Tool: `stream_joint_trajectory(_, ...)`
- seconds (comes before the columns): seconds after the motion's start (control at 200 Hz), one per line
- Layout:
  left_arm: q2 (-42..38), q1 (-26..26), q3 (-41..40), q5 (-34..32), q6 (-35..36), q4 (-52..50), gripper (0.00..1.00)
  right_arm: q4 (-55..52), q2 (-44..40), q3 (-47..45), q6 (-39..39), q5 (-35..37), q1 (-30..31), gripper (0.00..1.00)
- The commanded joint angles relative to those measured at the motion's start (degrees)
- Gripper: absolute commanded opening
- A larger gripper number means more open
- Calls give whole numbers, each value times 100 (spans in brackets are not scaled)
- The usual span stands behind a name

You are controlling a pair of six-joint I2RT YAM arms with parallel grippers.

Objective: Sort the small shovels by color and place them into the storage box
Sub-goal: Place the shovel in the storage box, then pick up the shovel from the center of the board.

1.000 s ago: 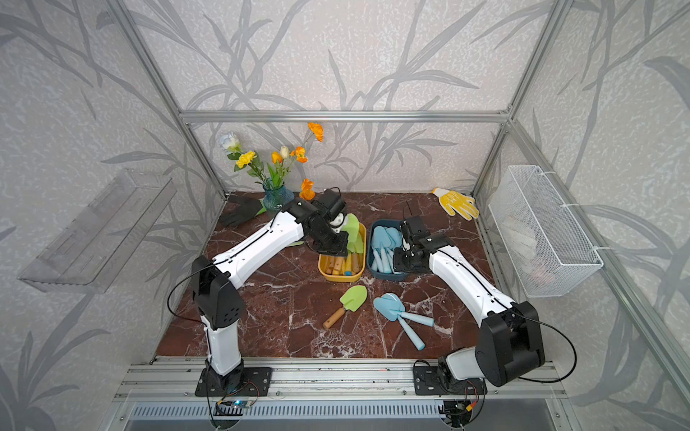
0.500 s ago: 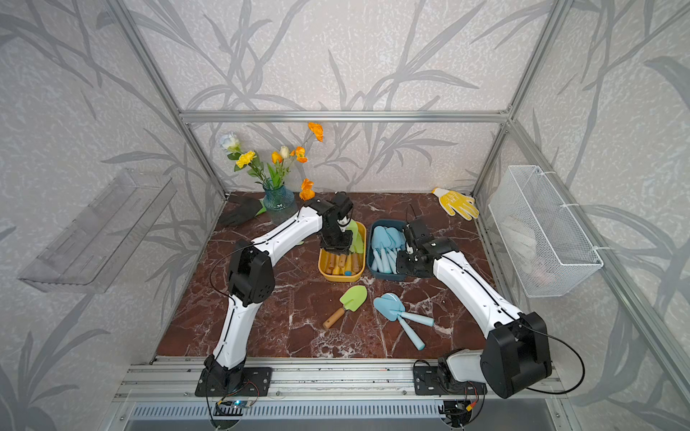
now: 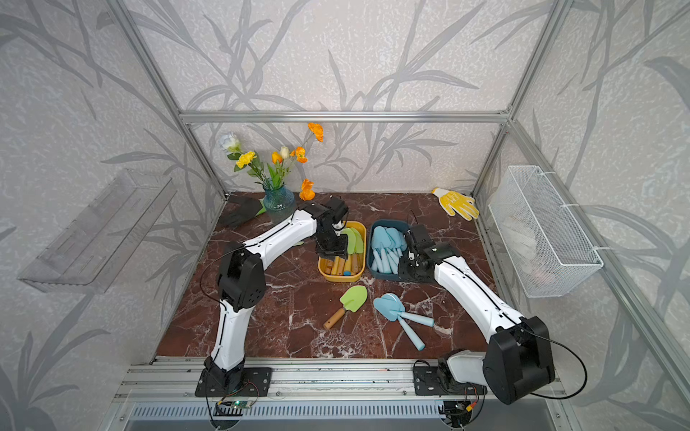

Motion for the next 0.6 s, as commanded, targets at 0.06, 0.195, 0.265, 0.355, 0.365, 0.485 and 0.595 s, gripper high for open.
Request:
stream_joint_trajectory(0.06, -991, -4, -248, -67, -408, 411, 49, -215, -236, -522, 297, -348, 49, 46)
stream_joint_trajectory(0.195, -1441, -4, -890, -212, -741, 806, 51, -321, -462, -1083, 617, -543, 260, 47)
stream_joint_trajectory(0.265, -1547, -3, -1207, -203, -842, 914, 50, -383, -644, -1361, 787, -556, 435, 47)
stream_joint_trajectory(0.355, -1585, 2, -1529, -129, -904, 994, 51, -392, -864, -1647, 1030, -474, 661, 47)
stream_joint_trajectory(0.365, -1595, 0, -1562, -128, -913, 999, 51, -393, -882, -1672, 1044, -466, 667, 47)
stream_joint_trajectory(0.485, -1618, -4, -1811, -24, -982, 1088, 51, -413, -952, -1889, 1235, -556, 702, 47)
stream_joint_trajectory(0.595, -1651, -3, -1907, -4, -1019, 1162, 50, -431, -967, -1929, 1283, -323, 843, 47)
